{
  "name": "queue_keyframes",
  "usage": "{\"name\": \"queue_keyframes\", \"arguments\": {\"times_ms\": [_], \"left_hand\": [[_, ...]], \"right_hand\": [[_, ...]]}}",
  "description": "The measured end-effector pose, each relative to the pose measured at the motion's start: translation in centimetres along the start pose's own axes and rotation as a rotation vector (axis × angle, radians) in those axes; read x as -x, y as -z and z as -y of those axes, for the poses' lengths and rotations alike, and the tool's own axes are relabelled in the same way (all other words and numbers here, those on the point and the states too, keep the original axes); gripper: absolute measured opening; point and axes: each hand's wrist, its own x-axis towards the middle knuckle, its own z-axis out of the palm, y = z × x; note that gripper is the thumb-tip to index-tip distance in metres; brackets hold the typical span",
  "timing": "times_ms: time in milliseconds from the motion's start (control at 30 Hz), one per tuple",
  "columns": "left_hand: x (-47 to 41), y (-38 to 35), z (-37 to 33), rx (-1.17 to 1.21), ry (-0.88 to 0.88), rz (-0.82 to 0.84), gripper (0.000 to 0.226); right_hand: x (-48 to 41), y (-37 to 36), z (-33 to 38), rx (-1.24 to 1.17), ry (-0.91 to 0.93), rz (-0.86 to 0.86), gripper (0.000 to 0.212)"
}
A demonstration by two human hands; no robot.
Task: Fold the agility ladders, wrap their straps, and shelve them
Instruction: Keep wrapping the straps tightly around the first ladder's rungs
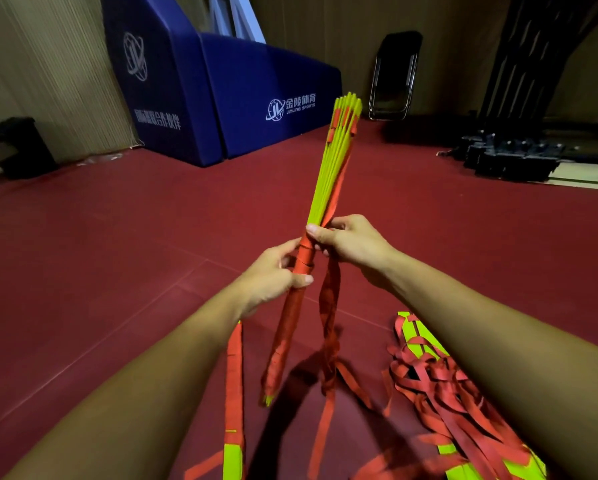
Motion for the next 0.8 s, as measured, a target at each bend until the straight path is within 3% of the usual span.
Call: {"name": "queue_keyframes", "arguments": {"times_ms": [100,367,467,633,800], "left_hand": [[-0.4,0.5,0.8,-0.042,-0.059,-0.065,0.081],[0.1,0.5,0.7,-0.542,-0.111,-0.314,0.097],[0.4,0.2,0.2,-0.754,-0.090,-0.308,0.086],[-0.1,0.3,0.4,-0.298,-0.124,-0.133,0.052],[0.1,-0.4,-0.1,-0.455,-0.148,-0.316,0.037]], "right_hand": [[0.0,0.3,0.2,-0.084,0.012,0.031,0.017],[0.1,0.3,0.4,-0.080,-0.027,-0.055,0.033],[0.1,0.0,0.0,-0.018,-0.014,-0.139,0.036],[0.0,0.8,-0.3,-0.059,0.040,-0.102,0.027],[0.2,0.6,-0.2,0.004,-0.030,-0.106,0.032]]}}
